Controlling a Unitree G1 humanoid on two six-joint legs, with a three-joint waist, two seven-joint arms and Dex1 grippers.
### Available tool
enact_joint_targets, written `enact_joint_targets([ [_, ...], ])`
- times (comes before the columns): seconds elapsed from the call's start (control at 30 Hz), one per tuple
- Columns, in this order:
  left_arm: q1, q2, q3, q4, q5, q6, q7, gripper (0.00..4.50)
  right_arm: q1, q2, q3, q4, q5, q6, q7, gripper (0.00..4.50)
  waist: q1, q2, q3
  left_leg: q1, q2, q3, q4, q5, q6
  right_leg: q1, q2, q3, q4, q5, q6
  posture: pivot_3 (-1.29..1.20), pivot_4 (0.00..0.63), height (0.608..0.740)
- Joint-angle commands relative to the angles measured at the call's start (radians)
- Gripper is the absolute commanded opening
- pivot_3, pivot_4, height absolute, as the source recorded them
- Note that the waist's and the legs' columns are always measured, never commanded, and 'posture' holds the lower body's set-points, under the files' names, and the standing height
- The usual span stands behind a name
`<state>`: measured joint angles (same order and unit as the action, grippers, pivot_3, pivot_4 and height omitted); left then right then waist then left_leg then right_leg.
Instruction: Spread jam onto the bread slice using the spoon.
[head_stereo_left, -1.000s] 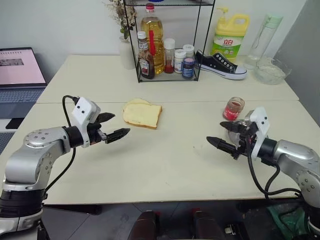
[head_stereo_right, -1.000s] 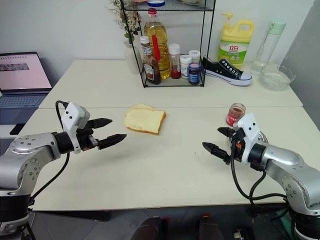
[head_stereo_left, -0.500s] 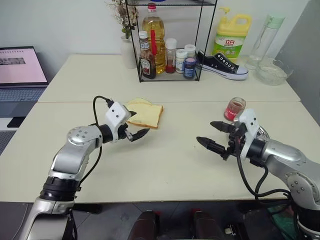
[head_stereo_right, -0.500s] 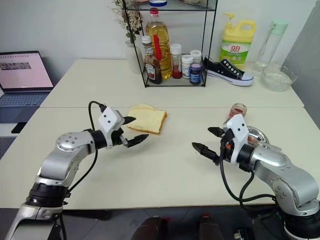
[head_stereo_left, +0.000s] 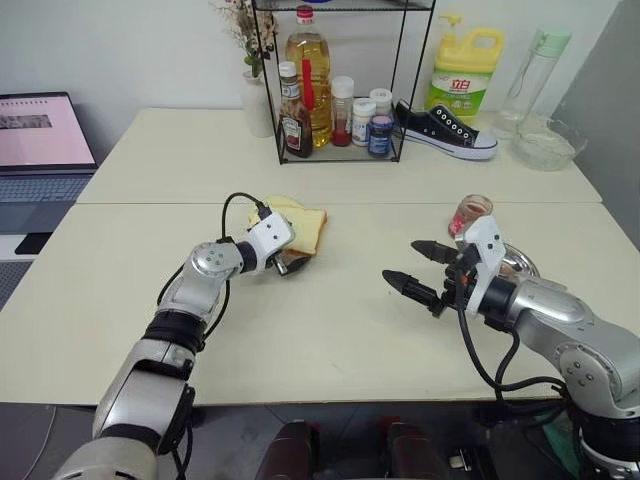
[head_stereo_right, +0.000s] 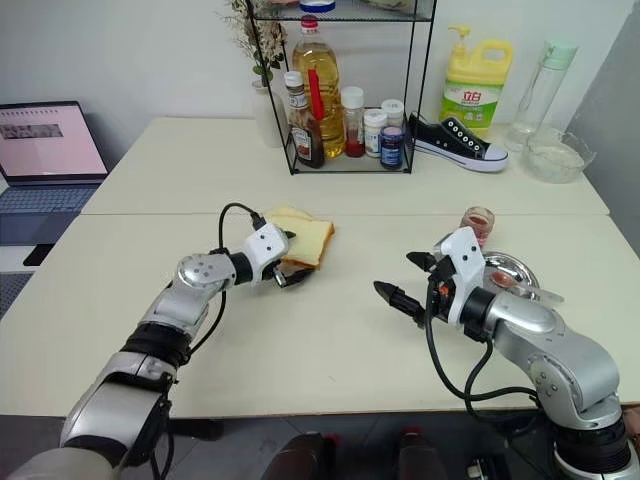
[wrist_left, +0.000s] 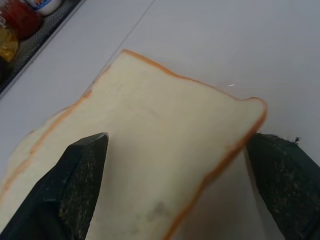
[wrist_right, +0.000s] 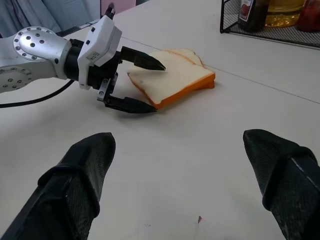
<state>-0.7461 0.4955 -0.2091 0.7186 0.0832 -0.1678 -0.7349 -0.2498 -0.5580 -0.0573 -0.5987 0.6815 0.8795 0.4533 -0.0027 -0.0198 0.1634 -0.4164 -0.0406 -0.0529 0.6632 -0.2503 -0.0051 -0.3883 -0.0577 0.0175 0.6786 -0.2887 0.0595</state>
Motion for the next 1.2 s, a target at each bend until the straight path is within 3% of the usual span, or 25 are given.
enact_joint_targets([
  [0.03,-0.047,-0.014,0.021,0.063,0.006,-0.073,0.019,3.87,-0.01,0.008,-0.032,-0.037,0.01,-0.02,-0.014,4.5,0.0,0.0,0.0,0.0,0.0,0.0,0.0,0.0,0.0,0.0,0.0,0.0,0.0,0.0,0.0,0.0,0.15,0.74],
  [0.23,-0.071,-0.033,0.065,0.111,-0.036,-0.089,0.006,1.92,-0.017,0.021,-0.051,-0.034,0.024,-0.02,-0.031,4.5,-0.002,0.0,0.0,0.0,0.0,0.0,0.0,0.0,0.0,0.0,0.0,0.0,0.0,0.0,0.0,0.0,0.15,0.74],
  [0.43,-0.074,-0.039,0.125,0.044,-0.103,-0.022,-0.035,0.03,-0.017,0.019,-0.053,-0.031,0.021,-0.021,-0.028,4.5,-0.004,0.0,0.0,0.0,0.0,0.0,0.0,0.0,0.0,0.0,0.0,0.0,0.001,0.0,0.0,0.0,0.15,0.74],
  [0.6,0.001,-0.026,0.147,-0.221,-0.211,0.125,-0.146,0.03,-0.011,-0.003,-0.075,-0.026,0.022,-0.019,-0.011,4.5,-0.006,0.0,0.0,0.0,0.0,0.0,0.0,0.0,0.0,0.0,0.0,0.0,0.001,0.0,0.0,0.0,0.15,0.74],
  [0.9,0.314,0.076,0.001,-0.866,-0.352,0.492,-0.35,0.03,0.059,-0.153,-0.214,-0.04,0.087,0.034,0.062,4.5,-0.007,0.0,0.0,0.0,0.001,-0.001,0.0,0.0,0.0,0.0,0.0,0.001,0.0,0.0,0.0,0.0,0.15,0.74],
  [1.03,0.37,0.065,-0.062,-0.9,-0.3,0.487,-0.331,0.03,0.109,-0.176,-0.247,-0.062,0.127,0.059,0.063,4.5,-0.002,0.0,0.0,0.001,0.001,-0.001,0.0,0.0,0.0,0.001,0.0,0.001,0.0,0.0,-0.001,0.0,0.15,0.74],
  [1.2,0.332,0.0,-0.096,-0.857,-0.283,0.507,-0.289,0.03,0.221,-0.211,-0.247,-0.106,0.166,0.078,0.1,4.5,0.004,0.0,0.0,0.0,0.001,-0.001,0.001,0.0,0.0,0.003,0.0,0.0,-0.001,0.0,-0.001,0.0,0.15,0.74],
])
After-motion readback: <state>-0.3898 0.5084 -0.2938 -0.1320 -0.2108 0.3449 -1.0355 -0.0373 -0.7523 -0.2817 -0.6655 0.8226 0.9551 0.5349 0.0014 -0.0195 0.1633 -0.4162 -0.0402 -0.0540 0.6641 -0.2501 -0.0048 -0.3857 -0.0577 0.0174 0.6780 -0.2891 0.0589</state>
